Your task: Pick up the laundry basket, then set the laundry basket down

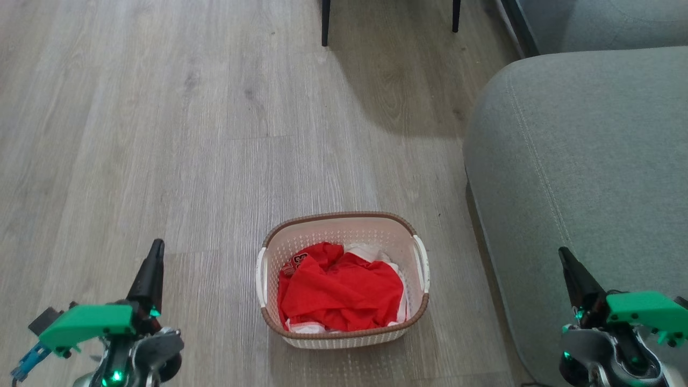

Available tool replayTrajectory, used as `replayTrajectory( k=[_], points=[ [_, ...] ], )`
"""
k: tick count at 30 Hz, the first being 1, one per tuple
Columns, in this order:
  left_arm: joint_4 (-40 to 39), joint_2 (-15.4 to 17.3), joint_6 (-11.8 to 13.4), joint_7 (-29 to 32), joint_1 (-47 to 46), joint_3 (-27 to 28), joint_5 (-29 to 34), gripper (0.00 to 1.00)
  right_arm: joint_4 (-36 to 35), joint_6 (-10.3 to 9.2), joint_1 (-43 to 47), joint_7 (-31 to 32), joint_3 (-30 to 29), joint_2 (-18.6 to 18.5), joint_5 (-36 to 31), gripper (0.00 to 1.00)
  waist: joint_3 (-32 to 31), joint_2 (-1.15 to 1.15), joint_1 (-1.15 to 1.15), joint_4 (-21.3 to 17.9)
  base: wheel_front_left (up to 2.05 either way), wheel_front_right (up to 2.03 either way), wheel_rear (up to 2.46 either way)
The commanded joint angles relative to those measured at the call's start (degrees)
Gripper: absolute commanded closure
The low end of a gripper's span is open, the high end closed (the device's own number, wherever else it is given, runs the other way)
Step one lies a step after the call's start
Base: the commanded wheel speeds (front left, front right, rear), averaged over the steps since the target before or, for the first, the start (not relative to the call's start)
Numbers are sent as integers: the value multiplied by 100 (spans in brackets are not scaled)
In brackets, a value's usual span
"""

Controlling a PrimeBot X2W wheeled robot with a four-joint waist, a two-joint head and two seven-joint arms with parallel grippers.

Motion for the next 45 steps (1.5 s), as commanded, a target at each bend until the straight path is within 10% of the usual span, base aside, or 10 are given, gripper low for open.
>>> replayTrajectory(
  k=[1,13,14,45],
  points=[
    [-171,50,-39,17,-319,206,47,100,-179,-8,-278,42,100,-43,-56,100,0,0,0,0,0,0,0],
    [-171,50,-39,17,-319,206,47,100,-179,-8,-278,42,100,-43,-56,100,0,0,0,0,0,0,0],
    [25,-2,4,-3,5,-5,-2,0,21,0,3,-4,4,3,1,0,0,0,0,0,0,0,0],
    [-133,-33,192,-447,258,-340,1001,0,57,-2,206,-445,325,33,-930,0,-75,0,0,21,0,0,0]
  ],
)
